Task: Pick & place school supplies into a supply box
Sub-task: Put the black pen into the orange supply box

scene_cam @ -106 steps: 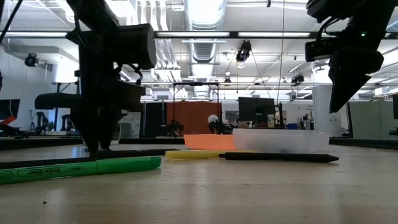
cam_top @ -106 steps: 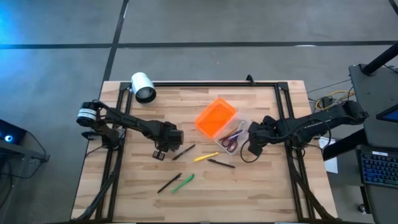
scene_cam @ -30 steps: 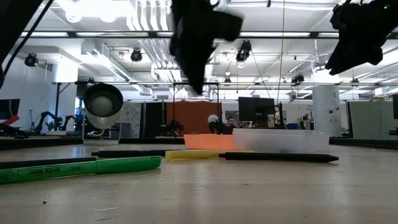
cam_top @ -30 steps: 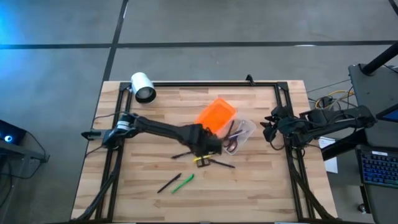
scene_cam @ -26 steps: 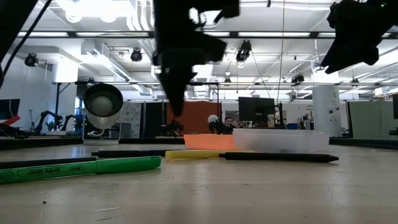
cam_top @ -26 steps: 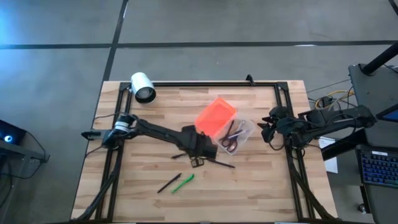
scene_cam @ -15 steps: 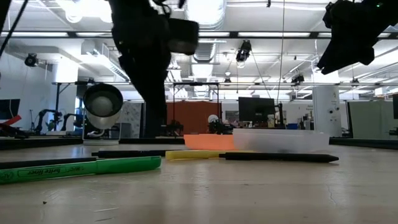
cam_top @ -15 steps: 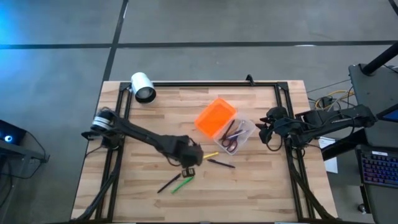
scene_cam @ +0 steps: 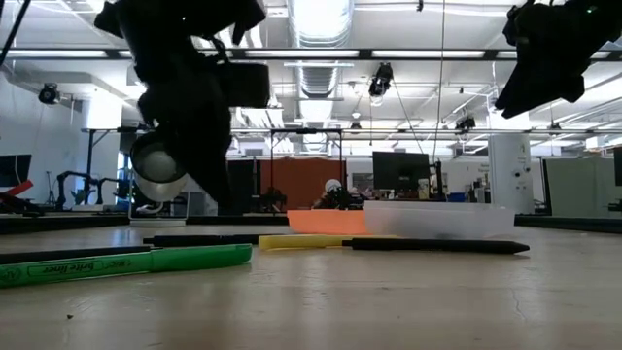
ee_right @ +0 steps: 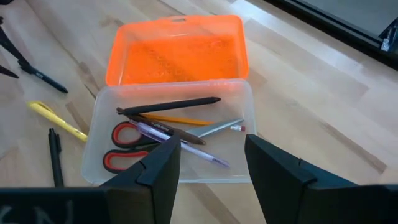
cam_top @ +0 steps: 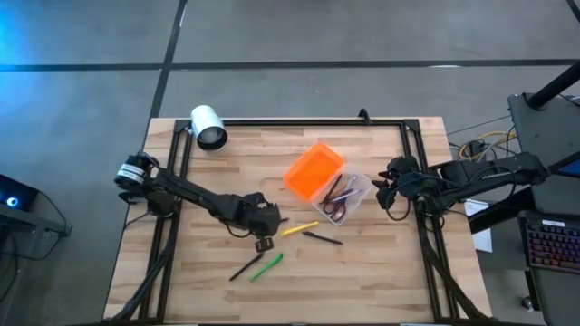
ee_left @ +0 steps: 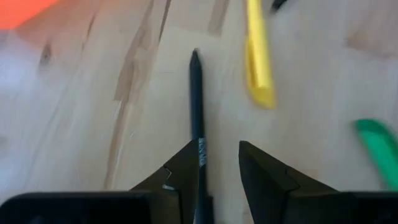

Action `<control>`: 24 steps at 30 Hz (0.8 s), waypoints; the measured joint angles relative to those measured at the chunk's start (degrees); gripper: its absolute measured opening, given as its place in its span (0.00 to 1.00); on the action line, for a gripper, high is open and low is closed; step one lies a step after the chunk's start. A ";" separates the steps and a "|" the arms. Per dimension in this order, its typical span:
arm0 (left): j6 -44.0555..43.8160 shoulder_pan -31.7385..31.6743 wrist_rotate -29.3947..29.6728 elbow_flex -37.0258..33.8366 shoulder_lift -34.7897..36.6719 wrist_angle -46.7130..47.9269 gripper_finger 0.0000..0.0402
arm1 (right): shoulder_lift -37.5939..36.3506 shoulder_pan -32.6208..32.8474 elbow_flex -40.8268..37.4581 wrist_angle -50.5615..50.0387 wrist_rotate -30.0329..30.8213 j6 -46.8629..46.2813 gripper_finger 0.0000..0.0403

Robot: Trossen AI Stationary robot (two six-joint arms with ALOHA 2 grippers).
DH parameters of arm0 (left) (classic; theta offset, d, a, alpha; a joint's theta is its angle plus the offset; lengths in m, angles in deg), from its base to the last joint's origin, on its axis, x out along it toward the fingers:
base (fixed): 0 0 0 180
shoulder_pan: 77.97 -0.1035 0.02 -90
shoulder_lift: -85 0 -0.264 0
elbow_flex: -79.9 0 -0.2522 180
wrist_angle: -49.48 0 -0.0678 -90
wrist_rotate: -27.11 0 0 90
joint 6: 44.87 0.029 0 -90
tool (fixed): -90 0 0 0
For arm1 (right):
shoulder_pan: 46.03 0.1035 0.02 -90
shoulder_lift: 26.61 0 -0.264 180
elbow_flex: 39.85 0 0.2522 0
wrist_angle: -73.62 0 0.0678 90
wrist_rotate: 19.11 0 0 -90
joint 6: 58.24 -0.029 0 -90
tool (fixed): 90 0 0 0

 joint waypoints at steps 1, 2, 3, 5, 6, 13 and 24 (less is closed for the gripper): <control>0.10 -0.06 0.62 -0.15 -0.44 -0.01 0.24 | 0.00 0.00 0.00 -0.03 -0.01 -0.10 0.42; 0.18 -0.14 0.96 -0.25 -0.84 0.03 0.24 | 0.02 0.00 0.00 -0.01 -0.01 -0.10 0.42; 0.26 -0.29 1.05 -0.28 -1.20 0.18 0.24 | 0.04 0.00 0.00 -0.03 0.00 -0.10 0.42; 0.96 -0.43 1.22 -0.25 -1.72 -0.13 0.24 | 0.09 0.00 0.00 -0.03 0.01 -0.10 0.42; 1.44 -0.47 1.31 -0.24 -2.10 -0.13 0.24 | 0.09 0.00 0.00 -0.07 0.01 -0.10 0.42; -0.18 -1.14 1.21 -0.97 -5.52 -0.34 0.24 | 0.07 -0.03 0.00 -0.03 0.17 -0.18 0.42; -3.35 -2.87 -2.02 -0.67 -6.56 -0.08 0.08 | 0.09 -0.03 0.00 -0.07 0.33 -0.31 0.42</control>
